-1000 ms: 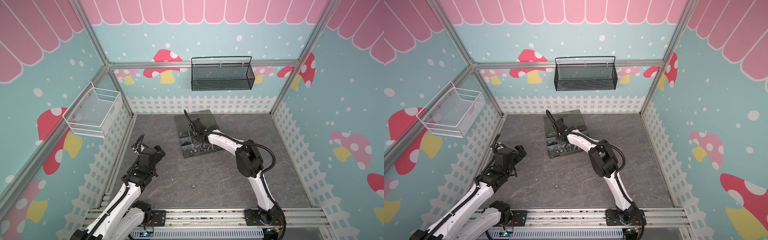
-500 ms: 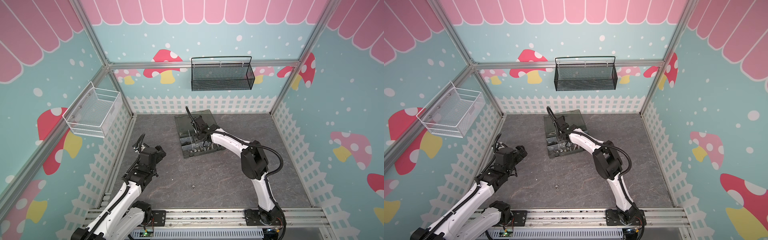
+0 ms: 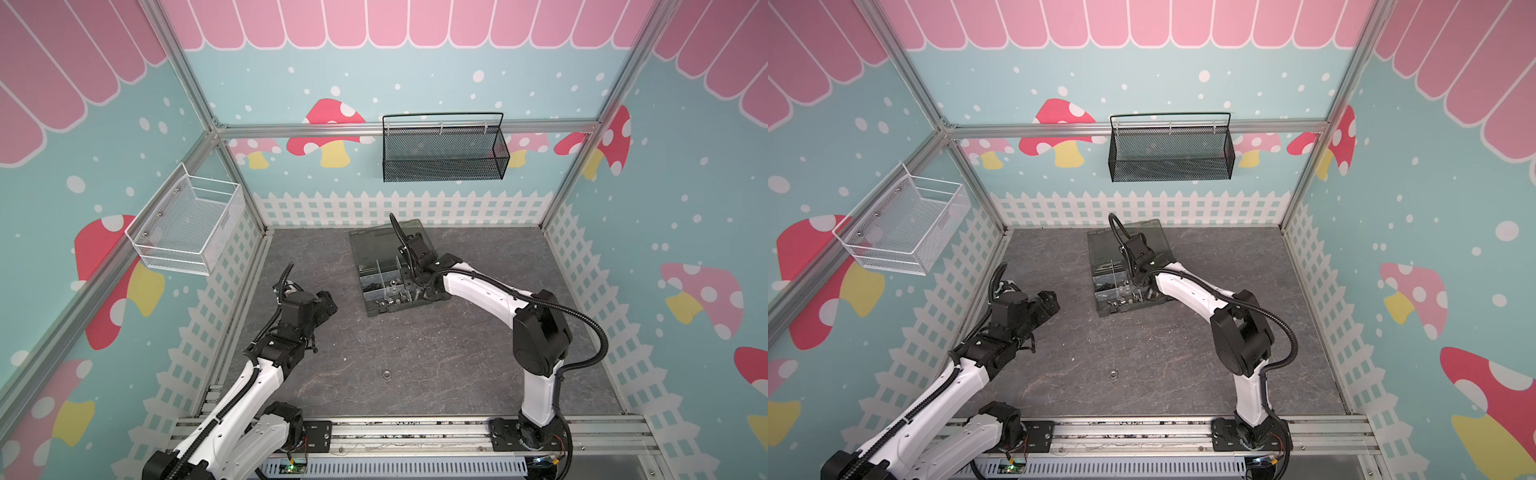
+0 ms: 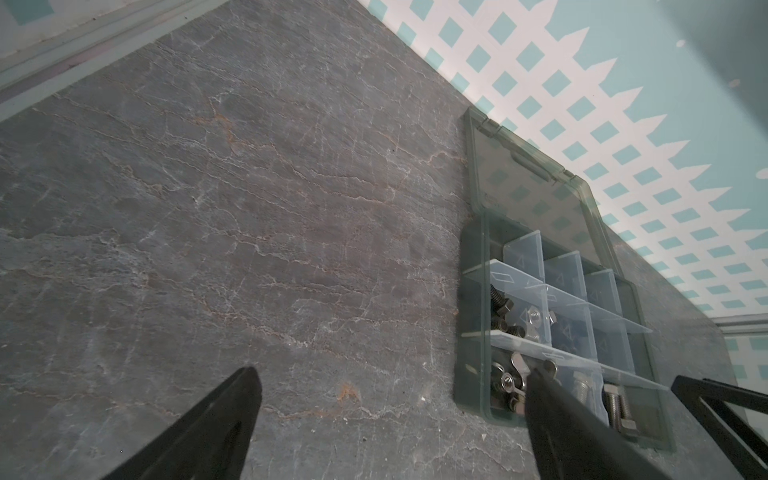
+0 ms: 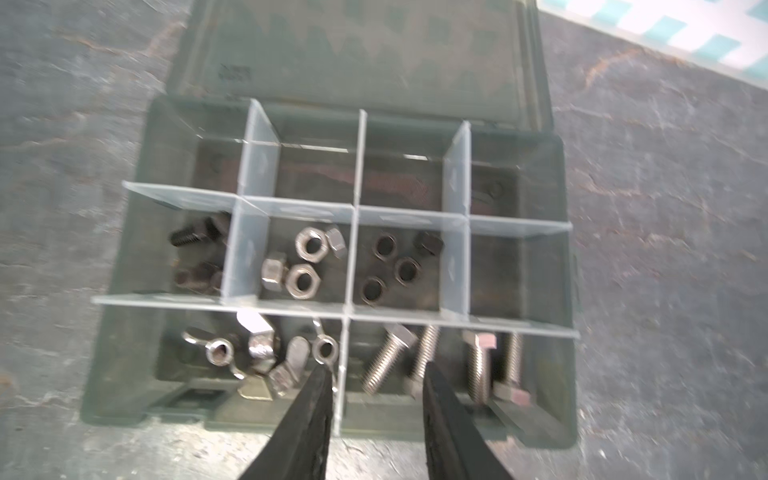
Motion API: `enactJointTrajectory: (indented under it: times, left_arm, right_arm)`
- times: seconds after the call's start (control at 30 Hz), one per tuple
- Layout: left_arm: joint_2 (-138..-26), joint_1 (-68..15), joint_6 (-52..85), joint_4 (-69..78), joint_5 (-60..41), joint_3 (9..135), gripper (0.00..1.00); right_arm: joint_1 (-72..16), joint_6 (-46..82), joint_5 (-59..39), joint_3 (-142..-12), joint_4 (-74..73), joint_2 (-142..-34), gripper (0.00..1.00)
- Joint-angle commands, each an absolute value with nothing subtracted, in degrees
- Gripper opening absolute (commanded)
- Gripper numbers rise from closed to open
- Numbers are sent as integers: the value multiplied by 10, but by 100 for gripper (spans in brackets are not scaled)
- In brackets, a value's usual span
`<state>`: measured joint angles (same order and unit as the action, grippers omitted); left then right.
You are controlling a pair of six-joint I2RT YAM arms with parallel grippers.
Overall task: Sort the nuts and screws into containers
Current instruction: 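Open the right gripper to drop the nut into the compartment, then lower the left gripper to the last silver nut while the right gripper withdraws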
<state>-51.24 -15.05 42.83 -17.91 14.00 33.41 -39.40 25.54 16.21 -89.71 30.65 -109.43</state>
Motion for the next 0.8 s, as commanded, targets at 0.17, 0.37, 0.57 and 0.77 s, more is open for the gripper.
enactJointTrajectory:
  times: [0.17,0.37,0.57,0.77]
  left_arm:
    - [-510,-206,423,-209,124,352,99]
    - [-522,-289,437,-224,149,352,99]
    - [-542,-364,454,-247,160,360,100]
    - [-592,-447,474,-284,165,384,100]
  right_arm:
    - [-371,304,183,-799,282,-1015,52]
    - [-351,326,188,-731,279,-960,61]
    - [-324,347,195,-662,279,-898,69]
    - [-302,380,220,-598,279,-844,83]
